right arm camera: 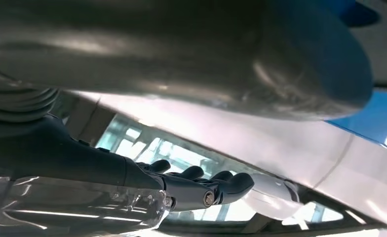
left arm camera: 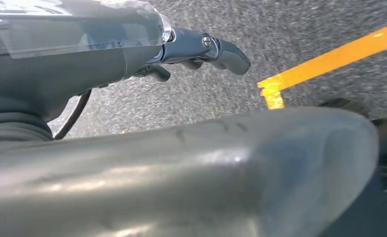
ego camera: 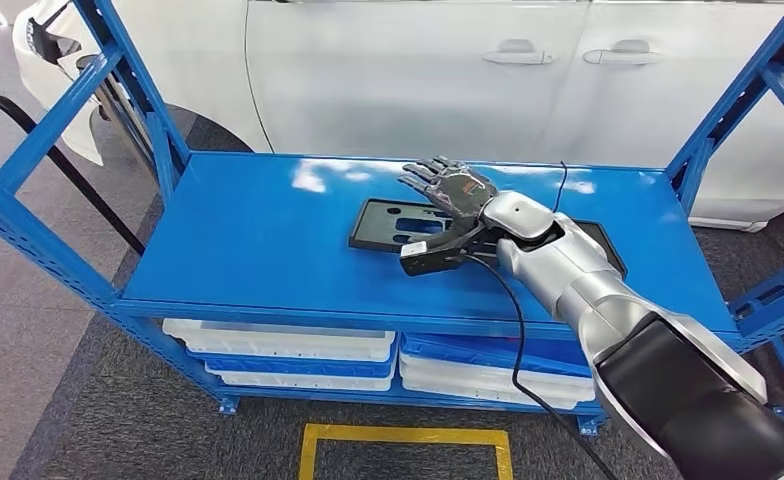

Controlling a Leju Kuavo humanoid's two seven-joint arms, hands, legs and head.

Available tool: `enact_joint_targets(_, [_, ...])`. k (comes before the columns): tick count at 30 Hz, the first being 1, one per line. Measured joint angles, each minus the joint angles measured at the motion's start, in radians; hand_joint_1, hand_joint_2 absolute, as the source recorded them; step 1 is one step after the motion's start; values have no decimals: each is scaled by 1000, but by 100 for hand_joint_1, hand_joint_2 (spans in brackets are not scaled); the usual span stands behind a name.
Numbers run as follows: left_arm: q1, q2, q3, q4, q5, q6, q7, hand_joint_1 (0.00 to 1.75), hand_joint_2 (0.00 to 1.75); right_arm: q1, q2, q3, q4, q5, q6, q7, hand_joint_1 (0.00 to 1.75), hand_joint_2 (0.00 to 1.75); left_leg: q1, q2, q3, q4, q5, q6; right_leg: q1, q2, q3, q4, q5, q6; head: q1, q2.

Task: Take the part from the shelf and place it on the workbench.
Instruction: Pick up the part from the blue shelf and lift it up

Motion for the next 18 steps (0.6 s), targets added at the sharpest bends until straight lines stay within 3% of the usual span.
enact_joint_targets(1, [-1,0,0,0,0,0,0,0,0,0,0,14,7,17,1,24,0,175,-3,0,12,-27,5,4,0,0,-1,1,-1,4,0,0])
enact_joint_targets(5, [0,0,0,0,0,2,0,0,0,-2,-1,49,41,50,12,94,0,175,1,-1,23,-52,13,14,-2,0,-7,17,-14,27,0,0])
enact_joint_targets(7, [-2,0,0,0,0,3,0,0,0,-5,-2,57,57,54,13,111,0,175,6,1,29,-62,18,18,-8,-1,-49,108,-65,39,0,0])
enact_joint_targets(9, [-3,0,0,0,1,3,1,0,0,-5,-3,63,71,51,16,114,0,175,7,1,30,-62,17,19,-17,-1,-118,243,-120,50,0,0])
enact_joint_targets(10, [-2,0,0,0,1,3,1,0,0,-5,-3,65,77,45,20,112,0,175,8,1,30,-61,15,18,-23,-2,-140,282,-126,55,0,0])
enact_joint_targets(11, [-1,0,0,0,2,3,2,0,0,-5,-3,66,82,37,26,108,0,175,10,0,31,-58,13,16,-28,-2,-142,281,-111,60,0,0])
enact_joint_targets(12, [0,0,0,0,3,2,3,0,0,-7,-3,66,86,25,33,102,0,175,13,0,33,-55,9,12,-33,-4,-123,238,-79,64,0,0])
enact_joint_targets(14, [0,-1,0,0,4,1,2,0,0,-13,-3,63,91,-9,46,78,0,175,16,-2,34,-44,-1,0,-38,-6,-55,96,-12,70,0,0])
enact_joint_targets(16, [-2,0,1,0,5,1,-1,0,0,-21,-3,51,94,-47,49,46,0,87,14,-4,31,-36,-9,-12,-36,-4,-20,18,8,61,0,0])
enact_joint_targets(18, [-4,0,1,0,7,1,-2,0,0,-26,-2,32,95,-77,41,20,0,0,14,-4,31,-36,-10,-24,-32,0,-20,14,4,43,0,0])
